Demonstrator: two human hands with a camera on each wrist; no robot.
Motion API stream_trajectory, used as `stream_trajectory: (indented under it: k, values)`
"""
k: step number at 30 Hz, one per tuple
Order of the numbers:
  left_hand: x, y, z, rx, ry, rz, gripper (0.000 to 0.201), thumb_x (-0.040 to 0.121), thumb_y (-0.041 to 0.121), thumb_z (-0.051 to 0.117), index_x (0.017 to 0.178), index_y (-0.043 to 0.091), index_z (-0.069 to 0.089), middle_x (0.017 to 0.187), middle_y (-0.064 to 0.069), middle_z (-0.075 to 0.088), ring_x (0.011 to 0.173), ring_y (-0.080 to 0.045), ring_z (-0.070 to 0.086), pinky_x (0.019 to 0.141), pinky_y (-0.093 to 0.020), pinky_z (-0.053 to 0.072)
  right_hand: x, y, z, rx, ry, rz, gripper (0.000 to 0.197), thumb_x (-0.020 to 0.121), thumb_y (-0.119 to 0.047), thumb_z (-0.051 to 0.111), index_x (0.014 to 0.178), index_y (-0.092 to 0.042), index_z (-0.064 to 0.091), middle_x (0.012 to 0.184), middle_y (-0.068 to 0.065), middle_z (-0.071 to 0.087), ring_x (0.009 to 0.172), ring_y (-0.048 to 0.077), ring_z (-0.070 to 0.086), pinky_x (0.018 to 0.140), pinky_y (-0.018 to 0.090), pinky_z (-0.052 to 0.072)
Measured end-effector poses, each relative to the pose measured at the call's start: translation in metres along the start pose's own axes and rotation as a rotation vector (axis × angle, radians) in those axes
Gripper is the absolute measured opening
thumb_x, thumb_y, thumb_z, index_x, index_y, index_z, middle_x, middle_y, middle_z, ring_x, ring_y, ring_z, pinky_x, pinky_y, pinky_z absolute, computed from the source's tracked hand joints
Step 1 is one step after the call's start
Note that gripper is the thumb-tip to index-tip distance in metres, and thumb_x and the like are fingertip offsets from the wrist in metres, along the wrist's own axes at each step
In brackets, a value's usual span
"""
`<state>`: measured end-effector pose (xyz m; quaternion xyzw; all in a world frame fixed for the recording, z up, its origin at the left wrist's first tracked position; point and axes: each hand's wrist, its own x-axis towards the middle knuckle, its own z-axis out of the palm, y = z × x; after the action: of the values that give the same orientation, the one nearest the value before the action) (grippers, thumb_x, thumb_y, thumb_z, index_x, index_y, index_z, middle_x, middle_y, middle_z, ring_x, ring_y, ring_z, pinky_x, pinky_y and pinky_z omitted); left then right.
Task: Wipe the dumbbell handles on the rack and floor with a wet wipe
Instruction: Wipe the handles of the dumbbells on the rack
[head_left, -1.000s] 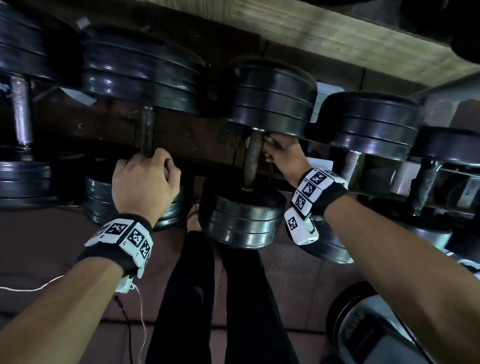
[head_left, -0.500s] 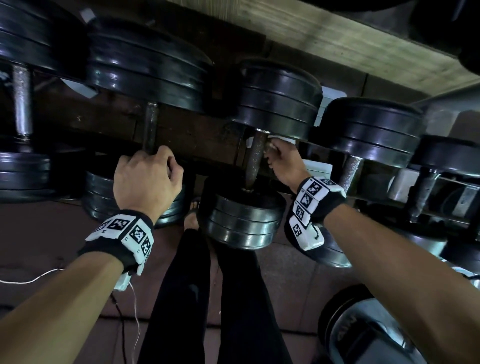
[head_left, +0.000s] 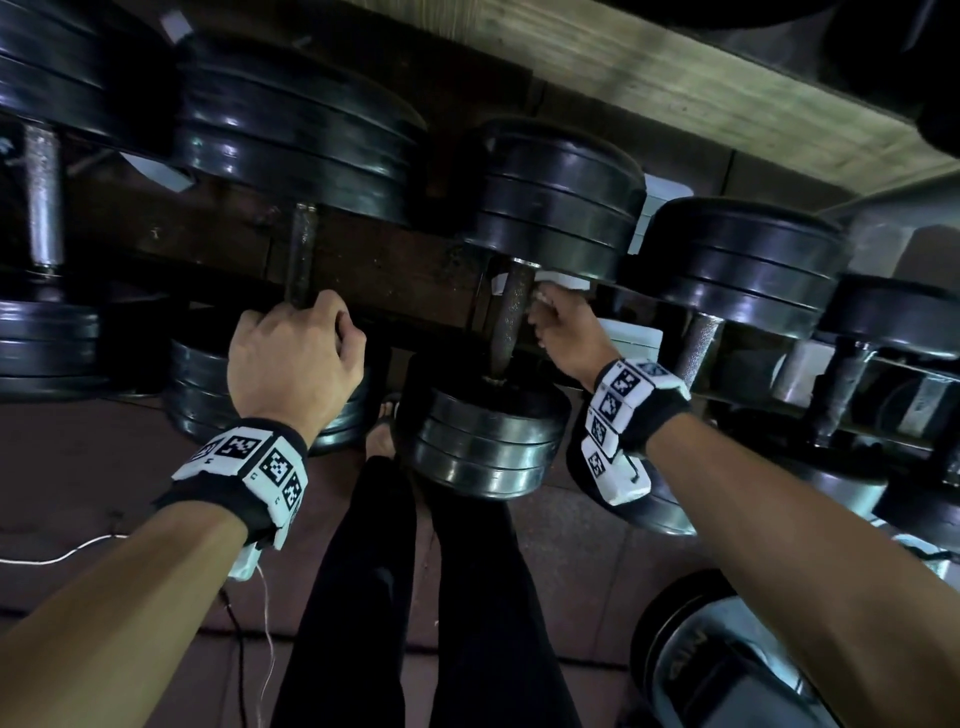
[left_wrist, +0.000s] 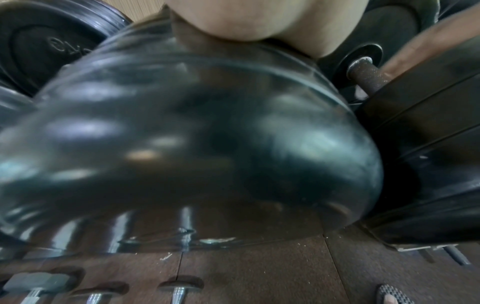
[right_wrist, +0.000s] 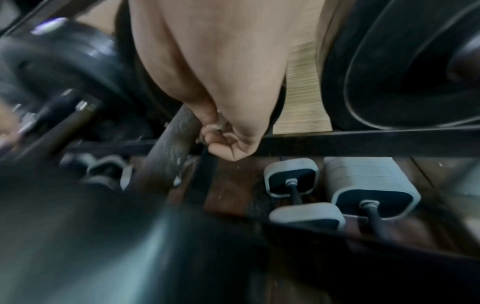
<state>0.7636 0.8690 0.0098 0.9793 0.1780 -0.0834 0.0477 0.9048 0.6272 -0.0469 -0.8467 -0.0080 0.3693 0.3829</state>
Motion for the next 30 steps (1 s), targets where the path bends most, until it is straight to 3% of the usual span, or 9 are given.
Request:
stream_trajectory:
  k: [3, 9, 12, 16, 19, 23, 26, 28, 30]
  values:
    - [0.000, 0.000, -0.001, 0.000, -0.004, 0.000, 0.029, 0.094, 0.031, 0.039, 0.085, 0.014, 0.061, 0.058, -0.006, 0.058, 0.056, -0.030, 0.055, 0.068, -0.042, 0.039, -0.014, 0.004, 0.001, 0.050, 0.003, 0.005, 0.021, 0.100, 0.011, 0.040, 0.109, 0.006, 0.058, 0.078, 0.000, 0.048, 0.056, -0.008, 0.047, 0.059, 0.011, 0.037]
    - [-0.001, 0.001, -0.003, -0.009, -0.014, -0.007, 0.029, 0.094, 0.030, 0.039, 0.084, 0.013, 0.060, 0.056, -0.006, 0.057, 0.054, -0.030, 0.054, 0.068, -0.042, 0.041, 0.002, 0.008, 0.007, -0.005, -0.027, 0.003, 0.025, 0.100, 0.005, 0.039, 0.095, -0.014, 0.055, 0.077, -0.010, 0.050, 0.067, 0.000, 0.044, 0.067, 0.017, 0.037]
    - [-0.001, 0.002, -0.005, -0.011, -0.016, -0.002, 0.026, 0.093, 0.028, 0.043, 0.082, 0.013, 0.060, 0.053, -0.006, 0.055, 0.052, -0.031, 0.053, 0.066, -0.041, 0.041, -0.012, 0.019, 0.009, 0.016, -0.020, 0.020, 0.021, 0.098, 0.010, 0.039, 0.105, 0.005, 0.059, 0.073, -0.005, 0.050, 0.064, 0.004, 0.042, 0.065, 0.023, 0.036]
    - [0.000, 0.003, -0.005, -0.007, -0.010, -0.011, 0.023, 0.093, 0.027, 0.046, 0.082, 0.012, 0.060, 0.053, -0.006, 0.055, 0.051, -0.031, 0.053, 0.066, -0.041, 0.040, 0.009, 0.009, 0.008, -0.045, -0.020, 0.004, 0.026, 0.098, 0.002, 0.038, 0.093, -0.016, 0.055, 0.077, -0.010, 0.051, 0.068, 0.004, 0.045, 0.077, 0.032, 0.042]
    - [-0.001, 0.003, -0.005, -0.003, -0.022, -0.019, 0.023, 0.093, 0.027, 0.047, 0.082, 0.012, 0.060, 0.054, -0.006, 0.057, 0.052, -0.031, 0.054, 0.068, -0.042, 0.041, 0.009, 0.004, 0.007, -0.045, -0.026, -0.002, 0.034, 0.096, 0.007, 0.036, 0.081, -0.021, 0.050, 0.075, -0.010, 0.048, 0.067, 0.002, 0.044, 0.072, 0.023, 0.040]
    - [-0.001, 0.003, -0.006, -0.016, -0.008, -0.013, 0.023, 0.093, 0.027, 0.048, 0.082, 0.011, 0.060, 0.054, -0.006, 0.056, 0.052, -0.031, 0.054, 0.068, -0.042, 0.041, -0.026, 0.017, 0.003, 0.021, -0.077, 0.000, 0.020, 0.099, 0.012, 0.039, 0.095, 0.005, 0.058, 0.071, -0.005, 0.048, 0.053, -0.007, 0.047, 0.058, 0.012, 0.035]
    - [0.000, 0.003, -0.006, -0.013, -0.002, -0.011, 0.023, 0.092, 0.026, 0.047, 0.080, 0.011, 0.060, 0.052, -0.006, 0.056, 0.051, -0.031, 0.054, 0.066, -0.041, 0.041, -0.015, 0.013, 0.005, 0.116, -0.022, 0.017, 0.027, 0.102, 0.008, 0.040, 0.084, -0.006, 0.053, 0.070, -0.003, 0.046, 0.049, -0.007, 0.046, 0.054, 0.011, 0.037]
    - [0.000, 0.004, -0.006, -0.013, -0.004, -0.010, 0.023, 0.092, 0.026, 0.048, 0.080, 0.011, 0.060, 0.052, -0.006, 0.056, 0.051, -0.031, 0.054, 0.066, -0.041, 0.041, 0.006, 0.008, 0.007, 0.047, 0.036, 0.019, 0.039, 0.100, 0.005, 0.039, 0.077, -0.024, 0.052, 0.071, -0.006, 0.049, 0.058, -0.003, 0.048, 0.060, 0.014, 0.037]
    - [0.000, 0.003, -0.007, -0.011, -0.007, -0.015, 0.022, 0.092, 0.026, 0.049, 0.081, 0.011, 0.060, 0.053, -0.006, 0.056, 0.052, -0.031, 0.054, 0.067, -0.041, 0.040, 0.016, 0.007, 0.009, 0.004, 0.034, -0.005, 0.039, 0.097, 0.002, 0.039, 0.075, -0.028, 0.051, 0.071, -0.011, 0.051, 0.063, 0.003, 0.047, 0.064, 0.020, 0.038]
